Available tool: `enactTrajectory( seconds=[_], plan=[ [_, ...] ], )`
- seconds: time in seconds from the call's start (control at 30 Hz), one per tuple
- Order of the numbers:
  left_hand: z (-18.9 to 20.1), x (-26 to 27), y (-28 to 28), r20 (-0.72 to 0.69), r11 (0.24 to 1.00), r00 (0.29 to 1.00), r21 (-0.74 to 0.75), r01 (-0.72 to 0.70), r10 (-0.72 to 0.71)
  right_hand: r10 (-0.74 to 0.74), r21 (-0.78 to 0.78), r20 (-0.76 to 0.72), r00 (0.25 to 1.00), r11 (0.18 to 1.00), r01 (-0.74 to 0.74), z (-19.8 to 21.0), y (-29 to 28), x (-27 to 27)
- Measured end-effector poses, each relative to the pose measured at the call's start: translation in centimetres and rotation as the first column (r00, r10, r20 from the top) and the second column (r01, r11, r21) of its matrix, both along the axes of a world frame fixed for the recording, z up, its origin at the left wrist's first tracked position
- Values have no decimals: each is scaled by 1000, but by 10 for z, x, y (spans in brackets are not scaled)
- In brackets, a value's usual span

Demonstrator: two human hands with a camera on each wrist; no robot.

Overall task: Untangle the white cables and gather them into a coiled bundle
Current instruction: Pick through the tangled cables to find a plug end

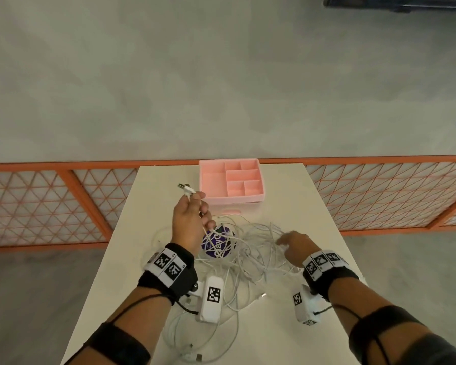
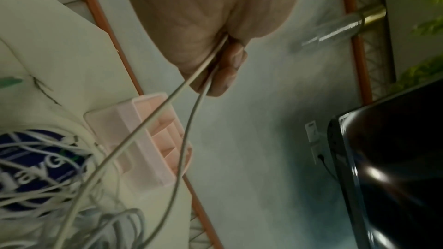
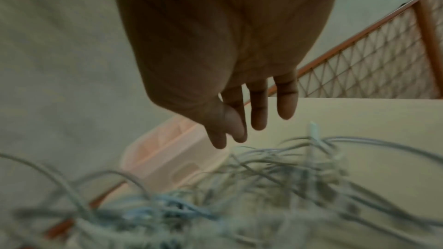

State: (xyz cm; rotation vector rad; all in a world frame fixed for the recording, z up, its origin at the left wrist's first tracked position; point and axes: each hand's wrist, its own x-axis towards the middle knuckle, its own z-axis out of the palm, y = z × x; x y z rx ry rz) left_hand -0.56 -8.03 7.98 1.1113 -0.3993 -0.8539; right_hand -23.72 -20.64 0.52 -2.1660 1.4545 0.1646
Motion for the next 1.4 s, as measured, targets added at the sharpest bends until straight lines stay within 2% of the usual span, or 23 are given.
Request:
enactTrajectory(
  seconds=[0.03,0.1,0.17,0.23,0.33,0.43,0.57,0.67,0.77,0.87,0.93,1.0,1.1,1.17,1.23,1.3,1.37,1.4],
  plan=[
    [-4,-3,0,10,1000,1000,14,25,-25,26,-19,114,993,1000,-24,10,3,11],
    [-10,-9,-1,8,998,998,28,56,-56,75,-36,376,923,997,-66,31,14,34],
    [-13,-14,-2,-22,997,998,29,65,-64,177,-14,501,847,980,-196,48,29,57],
    [-9,-14,-3,-39,999,998,19,48,-47,269,11,480,835,950,-312,52,42,74],
    [3,1,-4,-60,998,997,-22,-55,54,367,-141,309,877,930,-339,33,48,75],
    [10,19,-4,-73,992,991,-36,-119,116,205,-111,346,916,978,-177,16,45,59],
    [0,11,0,26,998,998,10,-57,57,174,-52,420,891,985,-167,28,44,62],
    [-8,3,1,123,999,991,29,46,-49,83,22,614,785,992,-123,54,38,67],
    [-15,-4,-2,233,980,955,115,163,-186,18,76,756,654,991,-115,81,37,72],
    [-18,-18,-5,219,951,928,136,278,-302,-9,70,835,551,994,-90,102,40,79],
    [-16,-24,-5,208,948,927,131,290,-313,-12,51,868,497,997,-64,109,39,81],
    [-15,-26,-5,221,941,919,166,294,-326,46,-35,882,468,999,-32,113,38,79],
    [-20,-20,-6,314,927,882,251,280,-351,233,-247,862,451,969,-28,114,42,76],
    [-24,-15,-7,373,929,863,274,248,-341,307,-318,838,451,947,-53,111,46,75],
    [-30,-10,-6,442,941,845,284,186,-300,256,-229,819,514,966,-117,107,42,69],
    [-38,-6,-4,485,938,827,320,134,-284,98,5,788,607,986,-166,105,35,61],
    [-47,-10,0,506,921,802,366,135,-318,-74,209,739,670,970,-124,105,33,56],
    [-51,-14,1,517,913,785,381,147,-342,-99,231,694,713,969,-89,106,34,55]
  ],
)
